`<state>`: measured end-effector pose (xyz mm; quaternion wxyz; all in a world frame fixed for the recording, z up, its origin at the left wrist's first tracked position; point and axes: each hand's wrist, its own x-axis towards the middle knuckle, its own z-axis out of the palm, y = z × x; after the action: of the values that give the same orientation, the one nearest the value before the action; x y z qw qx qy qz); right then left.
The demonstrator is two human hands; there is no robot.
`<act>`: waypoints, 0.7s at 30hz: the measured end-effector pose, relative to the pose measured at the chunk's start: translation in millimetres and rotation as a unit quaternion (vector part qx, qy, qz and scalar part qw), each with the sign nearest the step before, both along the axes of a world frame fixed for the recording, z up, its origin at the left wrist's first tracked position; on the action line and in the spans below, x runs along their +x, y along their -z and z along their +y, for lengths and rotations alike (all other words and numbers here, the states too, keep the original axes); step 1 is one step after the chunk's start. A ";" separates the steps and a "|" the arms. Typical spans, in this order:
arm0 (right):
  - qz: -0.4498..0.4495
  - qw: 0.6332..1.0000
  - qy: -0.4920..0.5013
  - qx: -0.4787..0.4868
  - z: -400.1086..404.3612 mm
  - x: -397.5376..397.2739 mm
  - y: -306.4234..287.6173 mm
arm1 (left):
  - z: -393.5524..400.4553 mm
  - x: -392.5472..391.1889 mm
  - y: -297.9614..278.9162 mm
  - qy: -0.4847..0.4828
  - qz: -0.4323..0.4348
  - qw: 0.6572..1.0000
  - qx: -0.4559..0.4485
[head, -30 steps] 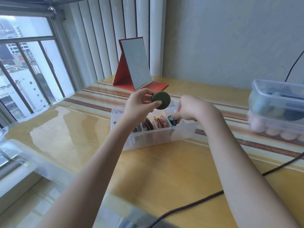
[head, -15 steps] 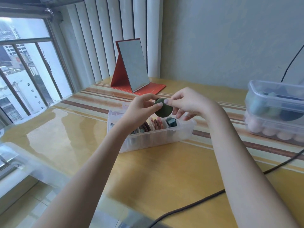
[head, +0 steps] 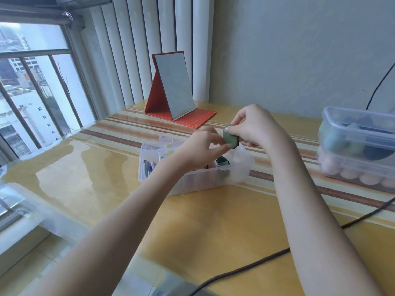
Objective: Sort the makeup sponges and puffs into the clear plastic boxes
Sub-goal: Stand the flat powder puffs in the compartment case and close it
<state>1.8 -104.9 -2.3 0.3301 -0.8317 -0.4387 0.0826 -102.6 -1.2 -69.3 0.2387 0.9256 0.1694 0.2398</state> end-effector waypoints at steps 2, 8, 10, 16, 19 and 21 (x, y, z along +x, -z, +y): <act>-0.009 1.000 0.000 0.003 -1.2 1.6 -0.3 | 0.3 1.9 2.0 0.018 0.045 0.998 -0.027; -0.010 0.998 0.025 0.051 2.3 8.6 2.2 | -1.7 -4.6 -0.1 -0.003 -0.052 0.997 -0.057; -0.002 0.999 0.015 0.034 1.1 7.9 0.2 | -3.2 -5.0 -1.8 0.010 -0.011 0.998 -0.062; 0.044 0.998 -0.015 -0.042 0.7 4.3 0.4 | -2.8 -3.7 1.1 0.016 0.089 0.995 -0.033; 0.048 0.997 -0.023 -0.051 1.0 3.4 -1.6 | -6.6 -2.6 0.1 0.010 0.129 0.992 -0.007; 0.053 0.995 -0.033 -0.073 0.5 2.2 -1.9 | -8.1 -3.2 -0.5 0.002 0.122 0.992 -0.027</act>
<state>4.0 -104.3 -0.5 0.2879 -0.8331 -0.4408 0.1692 -105.8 -9.2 -68.8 0.2418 0.9415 0.2021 0.1196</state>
